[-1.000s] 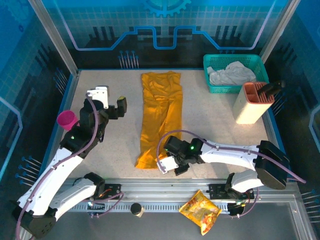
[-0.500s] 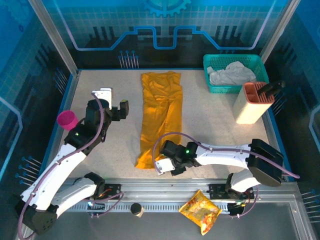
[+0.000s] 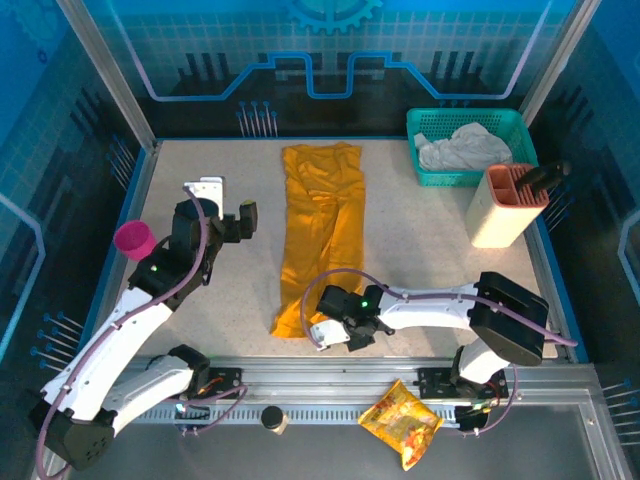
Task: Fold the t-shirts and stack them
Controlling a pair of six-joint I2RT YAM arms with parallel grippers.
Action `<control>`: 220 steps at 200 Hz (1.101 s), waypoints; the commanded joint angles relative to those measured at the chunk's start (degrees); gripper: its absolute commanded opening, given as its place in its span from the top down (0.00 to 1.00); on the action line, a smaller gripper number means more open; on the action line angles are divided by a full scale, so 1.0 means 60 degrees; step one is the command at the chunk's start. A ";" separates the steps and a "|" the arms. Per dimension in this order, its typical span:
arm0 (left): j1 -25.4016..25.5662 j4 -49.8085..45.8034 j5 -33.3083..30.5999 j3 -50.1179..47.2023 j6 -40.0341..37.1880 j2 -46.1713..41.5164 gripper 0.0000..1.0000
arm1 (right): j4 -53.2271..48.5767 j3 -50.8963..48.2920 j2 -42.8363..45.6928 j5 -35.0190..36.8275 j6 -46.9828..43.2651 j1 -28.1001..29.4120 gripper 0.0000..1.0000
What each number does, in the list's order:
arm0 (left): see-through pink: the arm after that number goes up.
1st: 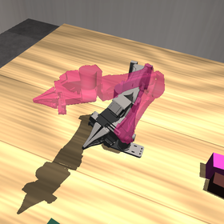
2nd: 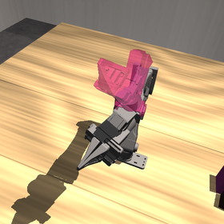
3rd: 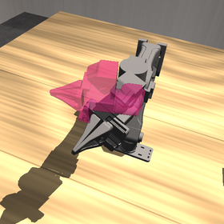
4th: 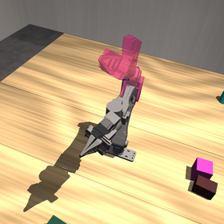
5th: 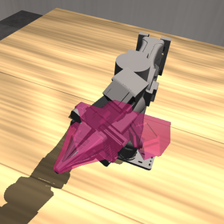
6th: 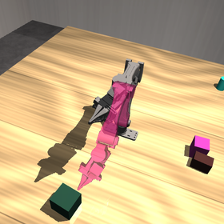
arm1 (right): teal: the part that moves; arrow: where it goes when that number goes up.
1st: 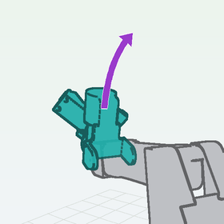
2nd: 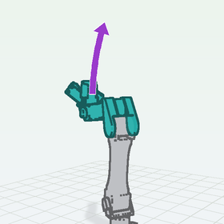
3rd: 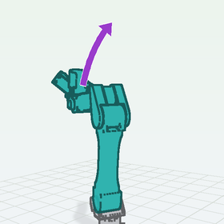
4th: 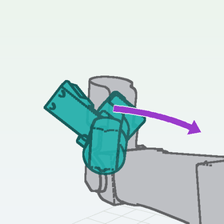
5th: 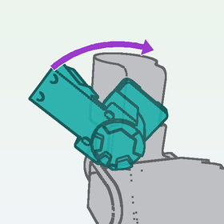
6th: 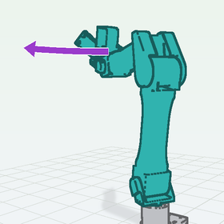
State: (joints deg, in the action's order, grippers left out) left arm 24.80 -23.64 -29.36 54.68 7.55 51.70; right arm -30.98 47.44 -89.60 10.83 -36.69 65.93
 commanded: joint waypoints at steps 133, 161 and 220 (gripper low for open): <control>-0.0061 -0.0455 -0.0025 0.0174 0.0320 0.0256 0.01 | -0.1369 -0.0772 0.1227 -0.0074 -0.0331 -0.0046 0.95; -0.0061 0.0126 -0.0176 0.0115 -0.0226 0.0226 0.01 | -0.1526 -0.0698 0.1259 0.0129 -0.0200 -0.0105 0.70; -0.0053 0.2699 0.3232 -0.1070 -0.4436 -0.0317 0.05 | -0.1179 -0.1057 0.2155 -0.0055 -0.0051 -0.0149 0.51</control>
State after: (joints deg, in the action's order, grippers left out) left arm 24.77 -14.15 -22.11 49.87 -4.73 50.76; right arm -38.11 42.39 -77.45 11.55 -37.87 65.56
